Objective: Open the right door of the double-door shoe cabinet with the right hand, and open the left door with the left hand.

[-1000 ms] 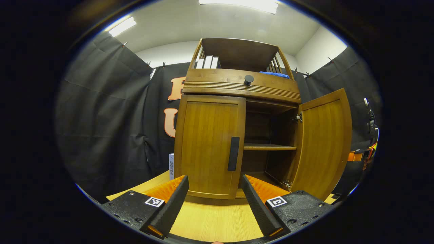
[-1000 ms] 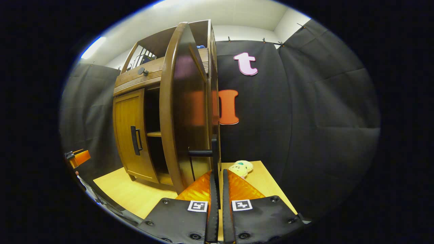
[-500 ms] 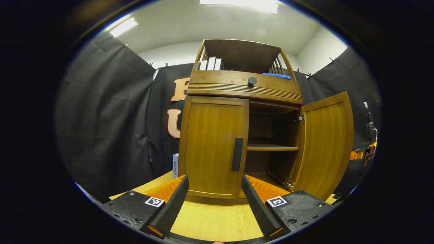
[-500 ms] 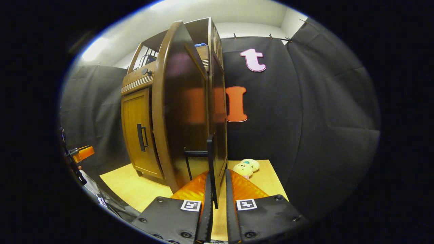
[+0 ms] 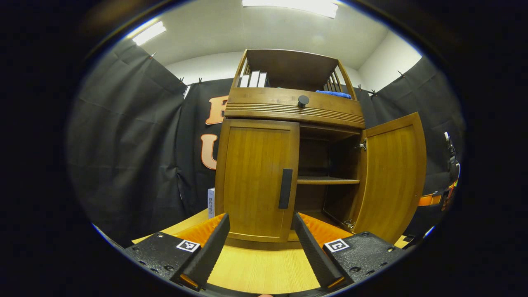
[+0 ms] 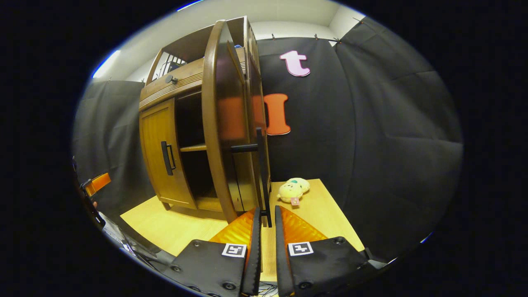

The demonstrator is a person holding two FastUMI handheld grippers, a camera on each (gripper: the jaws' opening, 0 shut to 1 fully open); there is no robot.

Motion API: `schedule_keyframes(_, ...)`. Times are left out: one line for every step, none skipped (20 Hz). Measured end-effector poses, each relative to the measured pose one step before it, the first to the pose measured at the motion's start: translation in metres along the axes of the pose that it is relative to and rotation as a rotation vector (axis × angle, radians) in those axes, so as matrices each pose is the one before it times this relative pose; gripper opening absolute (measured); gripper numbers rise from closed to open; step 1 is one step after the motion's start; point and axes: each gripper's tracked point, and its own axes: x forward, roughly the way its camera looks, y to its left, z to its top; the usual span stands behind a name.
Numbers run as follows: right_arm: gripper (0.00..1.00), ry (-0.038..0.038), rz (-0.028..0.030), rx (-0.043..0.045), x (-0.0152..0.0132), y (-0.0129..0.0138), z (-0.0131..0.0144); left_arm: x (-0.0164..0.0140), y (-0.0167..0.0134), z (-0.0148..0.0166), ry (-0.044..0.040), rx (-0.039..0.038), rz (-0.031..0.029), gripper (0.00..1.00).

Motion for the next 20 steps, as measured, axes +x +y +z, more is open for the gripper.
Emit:
schedule_keyframes(0.24, -0.01692, -0.0221, -0.00287, -0.00749, 0.00152, 0.0063, 0.0012, -0.00111, -0.00184, 0.00373, -0.00546, -0.00513, 0.92)
schedule_keyframes(0.24, -0.01769, -0.01831, -0.0027, -0.00803, 0.00338, 0.00478, 0.00162, -0.00156, -0.00104, 0.00381, -0.00627, -0.00286, 0.92)
schedule_keyframes(0.24, -0.01894, -0.01233, -0.00501, -0.00761, 0.00533, 0.00553, 0.00262, -0.00079, -0.00156, 0.00524, -0.0088, -0.00207, 0.92)
schedule_keyframes(0.24, -0.01545, -0.01264, -0.00801, -0.00664, 0.00464, 0.00502, 0.00233, -0.0018, -0.00156, 0.00618, -0.01096, -0.00457, 0.92)
schedule_keyframes(0.23, -0.01083, -0.01656, -0.0122, -0.00613, 0.00336, 0.00454, 0.00077, -0.00275, -0.0013, 0.00498, -0.01154, -0.00639, 0.92)
schedule_keyframes(0.23, -0.00708, -0.01594, -0.01234, -0.00584, 0.00455, 0.0025, 0.00372, -0.0005, -0.00078, 0.00368, -0.0089, -0.00332, 0.92)
schedule_keyframes(0.24, -0.00721, -0.00866, -0.00721, -0.00548, 0.00392, 0.0037, 0.001, -0.00014, -0.00014, 0.0018, -0.00414, -0.00192, 0.92)
schedule_keyframes(0.23, -0.00633, -0.00136, -0.00348, -0.00499, 0.00717, 0.00437, 0.00271, 0.00057, 0.00099, -0.00016, 0.00205, -0.00148, 0.95)
schedule_keyframes(0.24, -0.0059, 0.00031, 0.00561, -0.00671, 0.01046, 0.00437, 0.00412, -0.00073, 0.0005, -0.00409, 0.01092, -0.00614, 0.95)
schedule_keyframes(0.24, -0.00706, 0.01078, 0.01886, -0.00521, 0.01029, 0.0042, 0.00524, -0.00003, 0.00365, -0.01323, 0.02634, -0.00666, 0.95)
schedule_keyframes(0.24, -0.00379, 0.01826, 0.01475, -0.00548, 0.01381, 0.0038, 0.00645, 0.00592, 0.00284, -0.01398, 0.03327, 0.01059, 0.95)
schedule_keyframes(0.24, -0.01002, 0.00945, 0.0094, -0.00069, 0.01159, 0.00343, 0.00879, 0.0064, 0.00252, -0.00867, 0.02343, 0.01493, 0.95)
schedule_keyframes(0.24, -0.01258, 0.00478, 0.00518, 0.0002, 0.00575, 0.00425, 0.00876, 0.00309, 0.00053, -0.0031, 0.00448, 0.00328, 0.96)
schedule_keyframes(0.23, -0.0141, 0.00558, 0.00231, -0.00042, 0.00503, 0.00358, 0.00873, 0.00008, 0.00269, -0.00314, -0.00718, -0.00542, 0.98)
schedule_keyframes(0.29, -0.00738, 0.00651, -0.00423, 0.00034, 0.00452, 0.00193, 0.00919, -0.00133, 0.00437, -0.00302, -0.00603, -0.00344, 0.95)
schedule_keyframes(0.38, -0.00282, 0.00211, -0.00696, 0.00146, 0.00252, 0.00116, 0.00921, 0.00085, 0.00571, -0.00711, -0.00262, -0.00151, 0.95)
schedule_keyframes(0.47, 0.00188, 0.00462, -0.00959, 0.00158, 0.00248, -0.0011, 0.01237, -0.00221, 0.0027, -0.00781, 0.00155, -0.0151, 0.95)
schedule_keyframes(0.57, 0.00087, 0.00809, -0.00628, 0.003, 0.00362, 0.00016, 0.01175, -0.00565, -0.00116, 0.00519, 0.0002, -0.02989, 0.92)
schedule_keyframes(0.66, 0.00634, 0.01065, -0.00114, 0.00434, 0.00535, -0.00066, 0.00987, -0.00275, -0.00482, 0.0111, -0.0016, -0.01142, 0.92)
schedule_keyframes(0.76, 0.0076, 0.00464, -0.00065, 0.00249, 0.00416, -0.00202, 0.00753, 0.00133, -0.00392, 0.01066, 0.00273, -0.0015, 0.92)
